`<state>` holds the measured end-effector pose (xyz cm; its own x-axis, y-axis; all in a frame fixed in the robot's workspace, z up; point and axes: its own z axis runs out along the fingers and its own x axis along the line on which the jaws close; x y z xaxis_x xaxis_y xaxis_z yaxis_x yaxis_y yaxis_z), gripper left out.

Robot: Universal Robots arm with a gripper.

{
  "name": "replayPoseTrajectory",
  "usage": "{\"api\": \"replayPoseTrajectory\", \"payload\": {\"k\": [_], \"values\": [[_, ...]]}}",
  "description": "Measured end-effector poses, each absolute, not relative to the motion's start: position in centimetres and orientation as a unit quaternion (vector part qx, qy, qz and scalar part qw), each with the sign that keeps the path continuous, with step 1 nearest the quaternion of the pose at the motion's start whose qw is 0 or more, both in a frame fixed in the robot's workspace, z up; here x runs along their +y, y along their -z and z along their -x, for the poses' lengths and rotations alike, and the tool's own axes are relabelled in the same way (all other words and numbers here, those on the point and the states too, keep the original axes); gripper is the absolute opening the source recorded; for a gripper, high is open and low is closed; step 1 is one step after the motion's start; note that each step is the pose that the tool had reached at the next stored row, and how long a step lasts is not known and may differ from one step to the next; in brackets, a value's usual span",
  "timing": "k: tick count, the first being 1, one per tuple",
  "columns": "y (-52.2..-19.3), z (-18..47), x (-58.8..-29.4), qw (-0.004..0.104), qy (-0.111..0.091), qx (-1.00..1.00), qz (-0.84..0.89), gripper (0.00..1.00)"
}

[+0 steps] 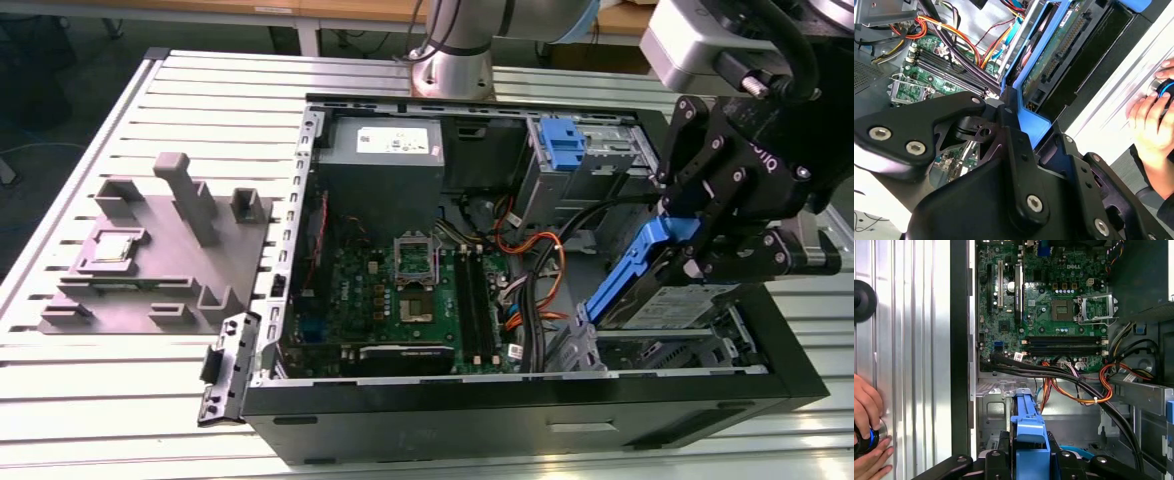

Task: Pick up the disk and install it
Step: 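Insert the disk into the insertion slot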

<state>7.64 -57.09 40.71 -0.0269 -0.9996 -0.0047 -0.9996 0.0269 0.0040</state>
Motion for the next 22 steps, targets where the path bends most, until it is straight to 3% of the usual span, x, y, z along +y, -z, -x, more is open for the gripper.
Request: {"api": "replayPoseTrajectory", "payload": {"k": [6,7,15,18,22], "values": [[-40.7,-7.6,-57.1,0.0,-0.003,0.717,0.697,0.38],[-40.7,-7.6,-57.1,0.0,-0.003,0.717,0.698,0.44],[-39.5,-7.6,-57.1,0.0,-0.003,0.717,0.698,0.44],[-38.9,-7.6,-57.1,0.0,-0.003,0.717,0.698,0.36],[-38.2,-7.6,-57.1,0.0,-0.003,0.717,0.698,0.18]]}}
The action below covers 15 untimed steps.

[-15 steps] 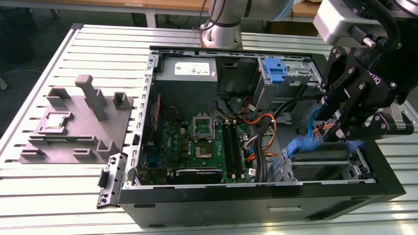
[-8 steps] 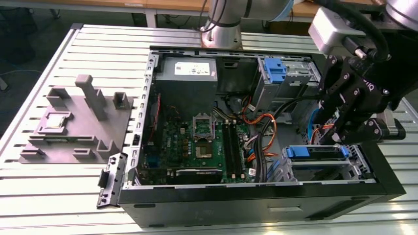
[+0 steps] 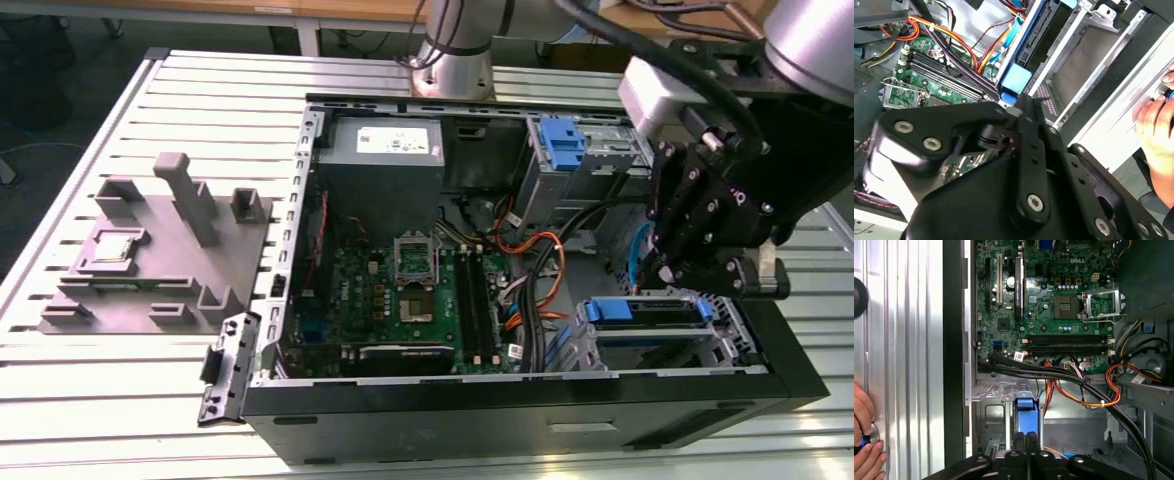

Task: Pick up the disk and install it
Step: 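Insert the disk into the insertion slot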

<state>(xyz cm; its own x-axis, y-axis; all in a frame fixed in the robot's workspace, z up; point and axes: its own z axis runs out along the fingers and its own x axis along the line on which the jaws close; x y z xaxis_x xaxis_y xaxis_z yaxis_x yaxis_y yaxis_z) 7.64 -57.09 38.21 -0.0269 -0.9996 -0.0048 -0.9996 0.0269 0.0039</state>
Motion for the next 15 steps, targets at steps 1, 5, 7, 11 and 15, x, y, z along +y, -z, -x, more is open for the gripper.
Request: {"api": "replayPoseTrajectory", "payload": {"k": [1,5,7,11,15], "values": [[-38.0,-7.6,-57.1,0.0,-0.003,0.717,0.698,0.13],[-37.3,-7.6,-57.1,0.0,-0.003,0.717,0.698,0.1],[-36.9,-7.6,-57.1,0.0,-0.003,0.717,0.698,0.1],[-36.2,-7.6,-57.1,0.001,-0.003,0.717,0.698,0.1],[-35.9,-7.6,-57.1,0.001,-0.003,0.717,0.698,0.1]]}}
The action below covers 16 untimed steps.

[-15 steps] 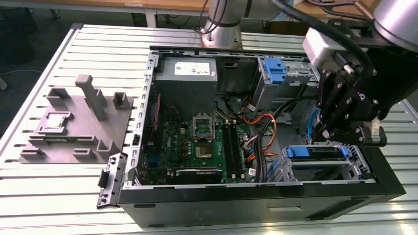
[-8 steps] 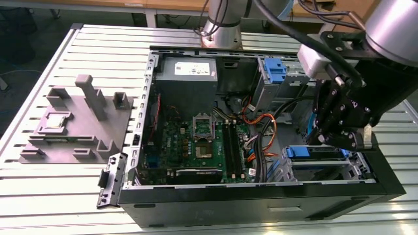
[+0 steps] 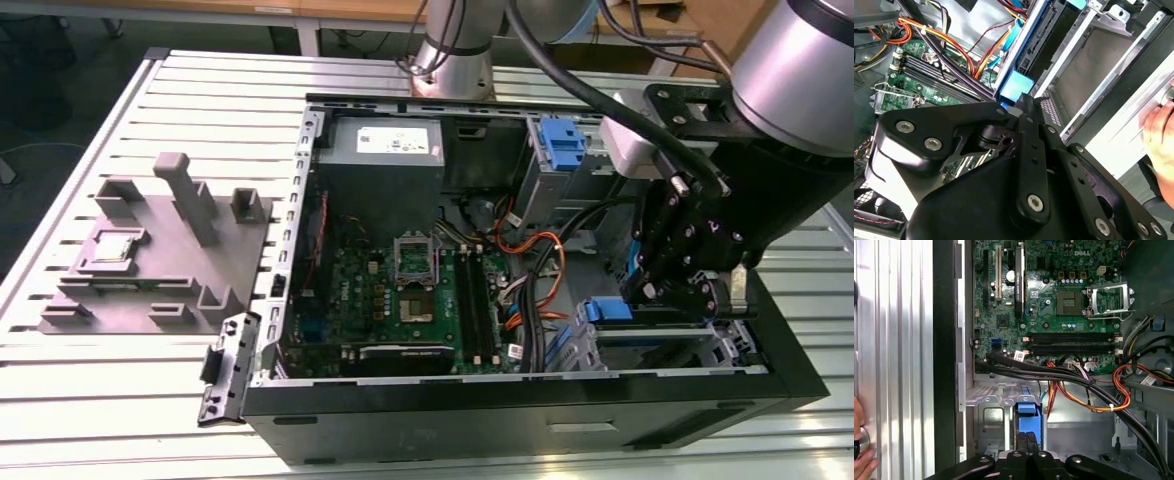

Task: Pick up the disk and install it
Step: 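Insert the disk into the insertion slot, then insert the first disk wire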

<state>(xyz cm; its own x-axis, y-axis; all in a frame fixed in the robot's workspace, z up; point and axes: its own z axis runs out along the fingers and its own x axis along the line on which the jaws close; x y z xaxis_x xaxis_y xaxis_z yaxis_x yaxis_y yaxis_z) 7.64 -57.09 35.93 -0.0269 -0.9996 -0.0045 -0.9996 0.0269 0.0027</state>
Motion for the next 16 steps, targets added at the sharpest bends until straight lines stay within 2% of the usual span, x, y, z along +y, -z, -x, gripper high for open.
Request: {"api": "replayPoseTrajectory", "payload": {"k": [16], "values": [[-35.91,-8.04,-57.09,0.001,-0.002,0.717,0.698,0.1]]}}
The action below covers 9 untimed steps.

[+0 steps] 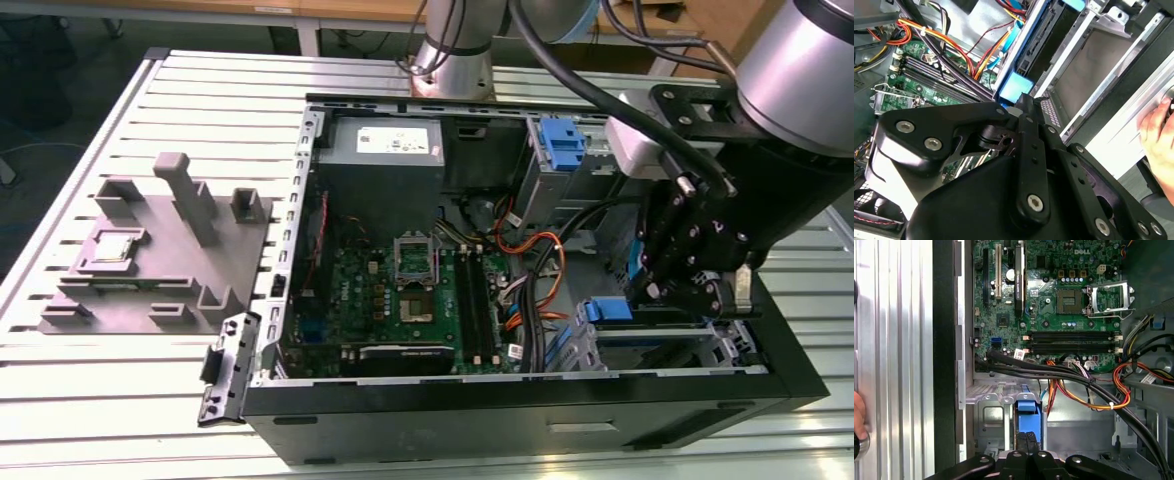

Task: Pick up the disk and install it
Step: 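Insert the first disk wire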

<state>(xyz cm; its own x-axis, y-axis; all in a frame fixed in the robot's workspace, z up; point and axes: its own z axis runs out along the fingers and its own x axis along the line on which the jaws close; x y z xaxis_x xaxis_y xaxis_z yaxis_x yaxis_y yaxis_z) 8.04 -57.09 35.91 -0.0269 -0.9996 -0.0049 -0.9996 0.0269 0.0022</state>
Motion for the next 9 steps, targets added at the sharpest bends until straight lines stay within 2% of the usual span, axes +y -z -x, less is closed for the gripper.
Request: {"api": "replayPoseTrajectory", "payload": {"k": [9], "values": [[-35.91,-9.2,-57.09,0.001,-0.003,0.711,0.703,0.1]]}}
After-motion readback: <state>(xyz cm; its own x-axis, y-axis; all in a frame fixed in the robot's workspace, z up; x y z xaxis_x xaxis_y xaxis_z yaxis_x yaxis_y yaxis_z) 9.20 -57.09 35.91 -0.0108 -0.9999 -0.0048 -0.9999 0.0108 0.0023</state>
